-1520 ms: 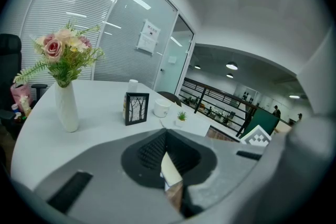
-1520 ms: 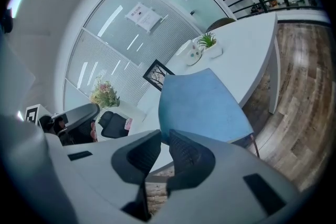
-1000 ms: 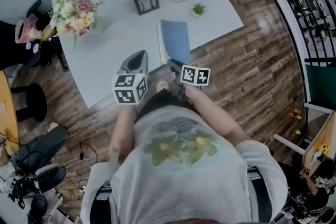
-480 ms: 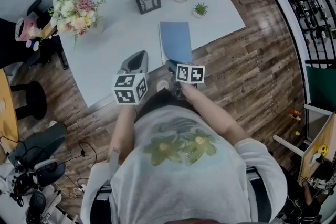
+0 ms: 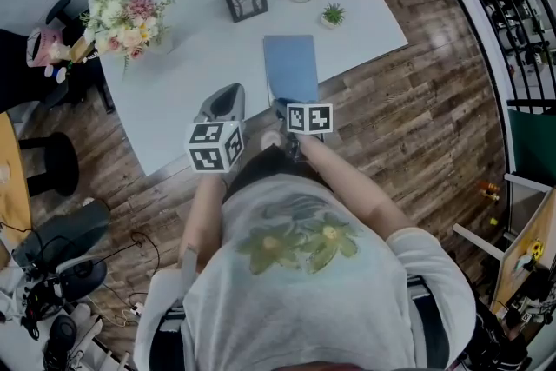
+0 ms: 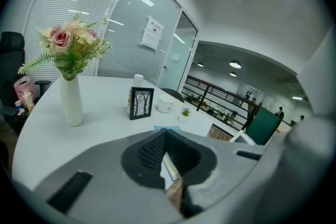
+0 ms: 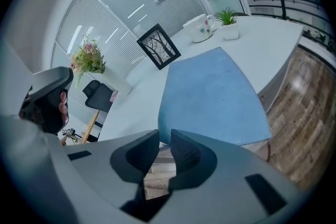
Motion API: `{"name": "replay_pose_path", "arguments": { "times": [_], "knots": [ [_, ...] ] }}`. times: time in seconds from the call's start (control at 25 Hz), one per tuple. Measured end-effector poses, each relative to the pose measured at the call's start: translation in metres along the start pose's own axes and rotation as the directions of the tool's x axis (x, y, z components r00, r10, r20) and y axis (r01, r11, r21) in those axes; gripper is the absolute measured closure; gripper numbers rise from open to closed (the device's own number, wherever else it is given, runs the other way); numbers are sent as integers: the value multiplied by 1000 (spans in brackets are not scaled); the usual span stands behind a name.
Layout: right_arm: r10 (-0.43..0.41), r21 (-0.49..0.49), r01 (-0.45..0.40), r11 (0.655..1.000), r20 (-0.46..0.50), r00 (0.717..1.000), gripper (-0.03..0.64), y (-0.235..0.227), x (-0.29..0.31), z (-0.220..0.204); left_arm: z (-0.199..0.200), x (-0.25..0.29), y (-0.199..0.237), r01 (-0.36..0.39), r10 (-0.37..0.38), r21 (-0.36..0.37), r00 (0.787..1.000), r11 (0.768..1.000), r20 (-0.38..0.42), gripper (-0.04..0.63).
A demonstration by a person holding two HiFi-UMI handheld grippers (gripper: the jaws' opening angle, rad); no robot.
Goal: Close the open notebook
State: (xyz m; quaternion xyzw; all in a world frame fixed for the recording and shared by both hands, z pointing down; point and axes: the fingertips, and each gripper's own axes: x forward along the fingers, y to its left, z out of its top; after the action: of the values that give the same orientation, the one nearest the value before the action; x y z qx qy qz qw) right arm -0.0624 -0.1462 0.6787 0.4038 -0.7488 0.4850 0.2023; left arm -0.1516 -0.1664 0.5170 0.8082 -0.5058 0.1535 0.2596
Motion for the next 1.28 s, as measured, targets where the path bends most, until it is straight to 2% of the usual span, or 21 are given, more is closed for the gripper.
{"name": "replay_pose_path", "arguments": {
  "times": [0.16, 0.32, 0.52, 0.8, 1.12, 1.28],
  "knots": [
    [6, -21, -6, 1000, -18, 1000, 532, 1, 1, 0, 2, -3, 1, -10, 10, -4, 1000, 1000, 5, 594],
    [68, -6, -68, 998, -34, 997, 508, 7, 2, 0, 1, -6, 0, -19, 19, -9, 1000, 1000, 10, 594],
    [134, -14, -134, 991, -54, 990, 428, 19, -1, 0, 1, -9, -1, -27, 27, -12, 999, 1000, 17, 594],
    [183, -32, -182, 983, 42, 982, 425, 34, -30, 23, 6, -16, -12, -33, 34, -5, 999, 999, 36, 594],
    [189, -123, -171, 978, 154, 970, 426, 44, -72, 49, 13, -25, -28, -35, 34, 1, 997, 999, 66, 594],
    [194, -193, -157, 969, 193, 962, 471, 49, -92, 54, 15, -30, -38, -33, 32, 3, 996, 999, 80, 594]
  ]
}}
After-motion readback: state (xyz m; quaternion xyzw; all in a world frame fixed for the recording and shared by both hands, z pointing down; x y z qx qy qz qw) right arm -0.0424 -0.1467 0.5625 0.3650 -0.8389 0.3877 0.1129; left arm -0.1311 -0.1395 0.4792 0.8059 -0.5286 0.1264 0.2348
